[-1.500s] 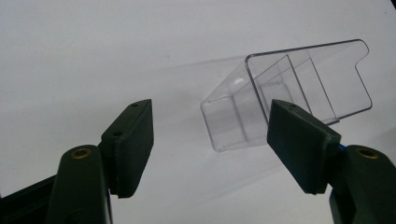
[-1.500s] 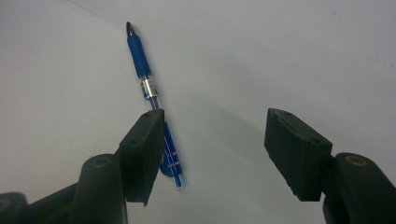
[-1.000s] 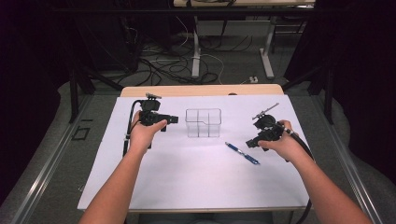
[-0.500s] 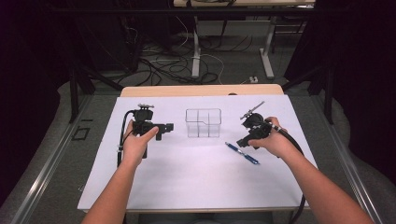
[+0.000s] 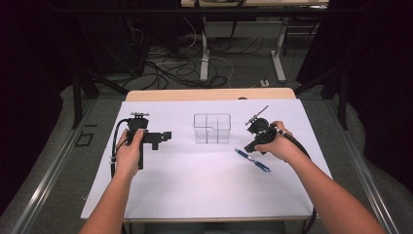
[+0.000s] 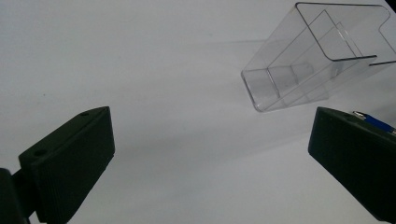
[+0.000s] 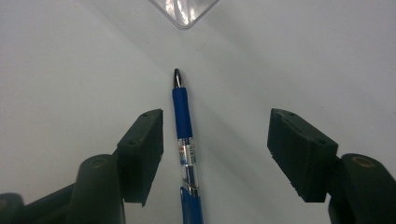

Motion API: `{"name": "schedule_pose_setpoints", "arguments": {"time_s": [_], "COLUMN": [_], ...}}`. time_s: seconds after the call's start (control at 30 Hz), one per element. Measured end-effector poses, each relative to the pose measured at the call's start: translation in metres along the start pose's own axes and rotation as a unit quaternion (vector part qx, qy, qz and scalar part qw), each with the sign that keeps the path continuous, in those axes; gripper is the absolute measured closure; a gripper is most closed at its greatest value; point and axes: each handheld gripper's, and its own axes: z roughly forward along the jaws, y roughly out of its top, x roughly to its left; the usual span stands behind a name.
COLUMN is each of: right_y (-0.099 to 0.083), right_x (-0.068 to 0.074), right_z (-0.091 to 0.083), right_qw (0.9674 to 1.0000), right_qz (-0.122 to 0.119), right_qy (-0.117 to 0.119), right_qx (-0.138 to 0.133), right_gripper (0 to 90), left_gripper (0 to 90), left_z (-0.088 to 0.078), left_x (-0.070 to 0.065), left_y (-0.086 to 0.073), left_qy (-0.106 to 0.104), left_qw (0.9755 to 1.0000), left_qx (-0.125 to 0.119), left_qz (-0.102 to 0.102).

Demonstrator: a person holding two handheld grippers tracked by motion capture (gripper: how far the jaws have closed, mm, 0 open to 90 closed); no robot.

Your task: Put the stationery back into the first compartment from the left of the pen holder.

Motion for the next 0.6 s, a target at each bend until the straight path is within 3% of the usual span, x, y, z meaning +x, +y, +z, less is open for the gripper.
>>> {"name": "schedule_pose_setpoints", "arguments": {"time_s": [0.03, 0.17, 0.2, 0.23, 0.27, 0.43, 0.5, 0.53, 0.6], "right_y": [0.000, 0.000, 0.001, 0.001, 0.002, 0.002, 0.006, 0.006, 0.008], "right_x": [0.001, 0.001, 0.003, 0.005, 0.004, 0.009, 0.007, 0.007, 0.010], "right_z": [0.002, 0.008, 0.010, 0.009, 0.011, 0.020, 0.024, 0.024, 0.026], "right_qw": [0.9999, 0.9998, 0.9997, 0.9999, 0.9997, 0.9997, 0.9992, 0.9992, 0.9988], "right_qz": [0.002, -0.012, -0.011, -0.007, -0.019, -0.001, -0.037, -0.037, -0.037], "right_qy": [0.009, 0.003, 0.014, 0.014, 0.015, 0.017, 0.015, 0.015, 0.010], "right_qx": [-0.007, -0.013, -0.017, 0.001, 0.001, -0.014, -0.002, -0.002, 0.029], "right_gripper": [38.7, 41.8, 43.0, 44.1, 45.4, 49.0, 50.2, 50.2, 52.5], "left_gripper": [0.5, 0.5, 0.5, 0.5, 0.5, 0.5, 0.5, 0.5, 0.5], "left_z": [-0.001, -0.001, -0.002, -0.002, -0.004, -0.005, -0.005, -0.005, -0.004], "left_x": [0.001, 0.003, 0.004, 0.004, 0.005, 0.006, 0.006, 0.007, 0.007], "left_y": [-0.001, -0.004, -0.004, -0.004, -0.004, -0.004, -0.005, -0.005, -0.006], "left_qy": [0.001, 0.003, -0.004, -0.004, -0.002, -0.007, -0.007, -0.008, -0.011], "left_qw": [1.0000, 0.9999, 0.9999, 0.9999, 1.0000, 1.0000, 1.0000, 0.9999, 0.9999], "left_qx": [0.005, 0.008, 0.010, 0.010, 0.005, 0.004, 0.006, 0.007, 0.005], "left_qz": [0.000, 0.005, 0.005, 0.005, 0.005, 0.001, -0.002, 0.000, 0.000]}}
